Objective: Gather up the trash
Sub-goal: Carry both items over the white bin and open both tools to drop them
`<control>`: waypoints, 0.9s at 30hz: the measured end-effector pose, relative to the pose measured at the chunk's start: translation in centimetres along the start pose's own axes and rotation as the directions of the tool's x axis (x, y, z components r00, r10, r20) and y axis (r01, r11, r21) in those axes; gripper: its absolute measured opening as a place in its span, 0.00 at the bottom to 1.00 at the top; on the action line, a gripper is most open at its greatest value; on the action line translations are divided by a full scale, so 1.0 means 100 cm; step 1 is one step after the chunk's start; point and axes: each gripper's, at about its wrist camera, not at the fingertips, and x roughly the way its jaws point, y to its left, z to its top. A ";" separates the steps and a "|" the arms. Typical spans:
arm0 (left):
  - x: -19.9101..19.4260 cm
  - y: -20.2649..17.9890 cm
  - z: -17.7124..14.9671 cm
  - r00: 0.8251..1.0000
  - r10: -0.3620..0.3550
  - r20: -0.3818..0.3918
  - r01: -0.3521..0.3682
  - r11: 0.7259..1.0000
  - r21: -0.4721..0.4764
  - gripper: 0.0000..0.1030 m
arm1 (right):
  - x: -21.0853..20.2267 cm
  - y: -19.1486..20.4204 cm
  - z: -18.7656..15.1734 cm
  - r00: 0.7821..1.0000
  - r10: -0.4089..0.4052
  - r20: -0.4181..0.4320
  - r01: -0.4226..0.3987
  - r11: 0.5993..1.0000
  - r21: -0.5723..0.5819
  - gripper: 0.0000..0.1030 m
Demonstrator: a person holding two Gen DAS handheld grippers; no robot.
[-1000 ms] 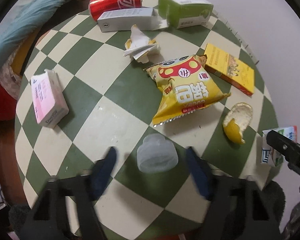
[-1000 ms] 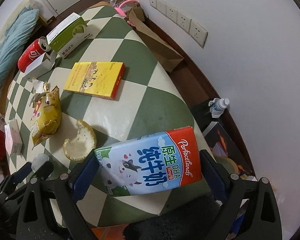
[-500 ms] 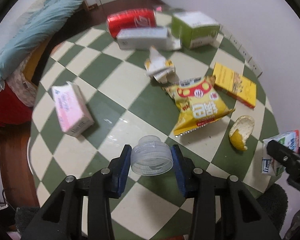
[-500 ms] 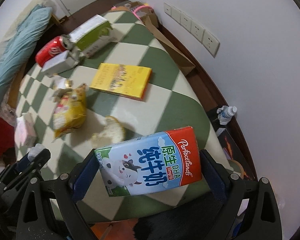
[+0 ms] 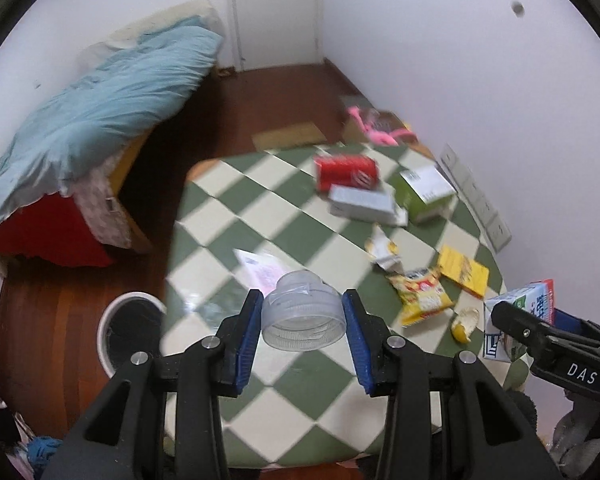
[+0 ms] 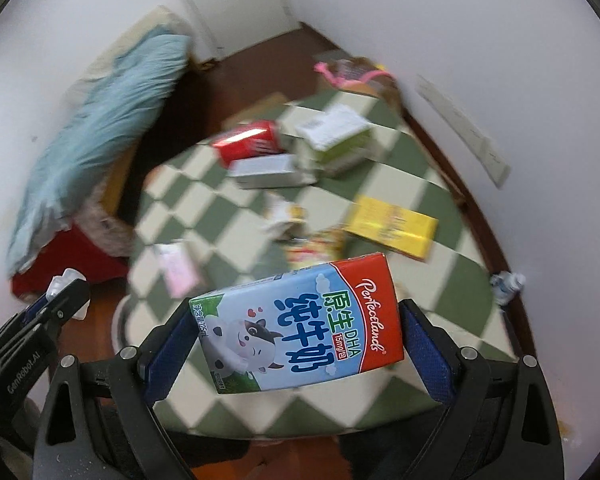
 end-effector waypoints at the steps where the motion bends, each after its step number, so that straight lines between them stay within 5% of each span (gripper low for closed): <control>1: -0.006 0.014 0.000 1.000 0.001 0.005 -0.001 1.000 -0.017 0.36 | -0.001 0.015 0.000 1.000 0.019 0.000 -0.019 1.000 -0.017 0.95; 8: -0.020 0.123 -0.012 1.000 0.029 -0.007 -0.030 0.988 -0.153 0.36 | 0.026 0.132 -0.015 0.987 0.142 -0.073 -0.152 0.977 -0.148 0.95; 14: 0.020 0.246 -0.041 0.994 0.043 -0.105 -0.074 0.947 -0.313 0.36 | 0.094 0.253 -0.043 0.961 0.187 -0.205 -0.241 0.928 -0.285 0.95; 21: 0.107 0.362 -0.073 0.971 -0.065 -0.229 -0.060 0.864 -0.500 0.36 | 0.210 0.373 -0.075 0.922 0.121 -0.367 -0.280 0.864 -0.419 0.95; 27: 0.163 0.417 -0.081 0.937 -0.178 -0.300 -0.031 0.813 -0.582 0.43 | 0.292 0.426 -0.097 0.894 0.018 -0.448 -0.277 0.807 -0.522 0.95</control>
